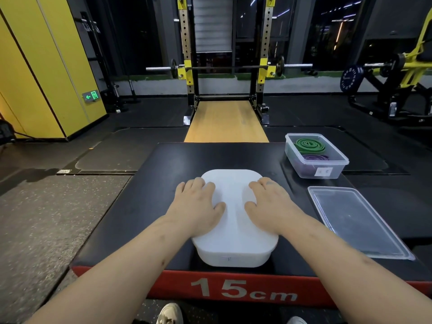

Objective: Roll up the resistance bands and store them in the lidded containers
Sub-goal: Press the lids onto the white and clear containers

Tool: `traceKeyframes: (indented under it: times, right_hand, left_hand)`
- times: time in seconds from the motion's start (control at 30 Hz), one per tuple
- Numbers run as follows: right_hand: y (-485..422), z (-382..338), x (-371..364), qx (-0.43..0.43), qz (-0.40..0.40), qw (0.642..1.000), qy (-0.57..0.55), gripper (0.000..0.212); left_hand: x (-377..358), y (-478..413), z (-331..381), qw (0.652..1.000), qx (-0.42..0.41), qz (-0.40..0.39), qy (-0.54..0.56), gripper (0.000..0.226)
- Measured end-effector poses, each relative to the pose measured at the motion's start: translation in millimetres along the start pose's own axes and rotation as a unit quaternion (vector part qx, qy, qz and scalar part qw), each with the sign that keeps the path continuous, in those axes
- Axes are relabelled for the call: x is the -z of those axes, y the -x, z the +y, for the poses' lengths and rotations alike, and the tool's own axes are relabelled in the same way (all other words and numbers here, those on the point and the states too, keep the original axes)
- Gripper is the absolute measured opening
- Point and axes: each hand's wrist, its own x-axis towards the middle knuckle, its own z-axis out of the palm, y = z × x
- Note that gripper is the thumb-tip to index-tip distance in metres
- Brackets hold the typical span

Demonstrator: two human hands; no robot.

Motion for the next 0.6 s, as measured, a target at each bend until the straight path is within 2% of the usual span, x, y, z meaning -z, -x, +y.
traceKeyframes:
  times: [0.13,0.23,0.33,0.4,0.53,0.6]
  right_hand:
    - [-24,-1,-4,0.026,-0.017,0.999,0.025,0.058]
    - [-37,-1,-7,0.025,-0.027,0.999,0.028,0.064]
    - [-38,0,-8,0.018,-0.056,0.998,0.000,0.064]
    - [-37,0,-7,0.019,-0.059,0.998,0.000,0.064]
    - [-52,-4,-5,0.037,-0.022,0.998,0.039,0.058]
    - [-61,-4,-4,0.051,-0.026,0.997,0.042,0.063]
  left_hand:
    - [-1,-24,0,1.000,-0.010,0.011,-0.012,0.044]
    - [-8,-39,-2,0.998,-0.026,-0.063,-0.004,0.061]
    - [-14,-42,-6,0.994,-0.032,-0.104,0.008,0.064]
    - [-16,-44,-7,0.995,-0.036,-0.096,0.010,0.063]
    - [-6,-58,-3,0.998,-0.043,-0.033,0.029,0.052]
    - [-5,-66,-1,0.997,-0.058,-0.032,0.050,0.054]
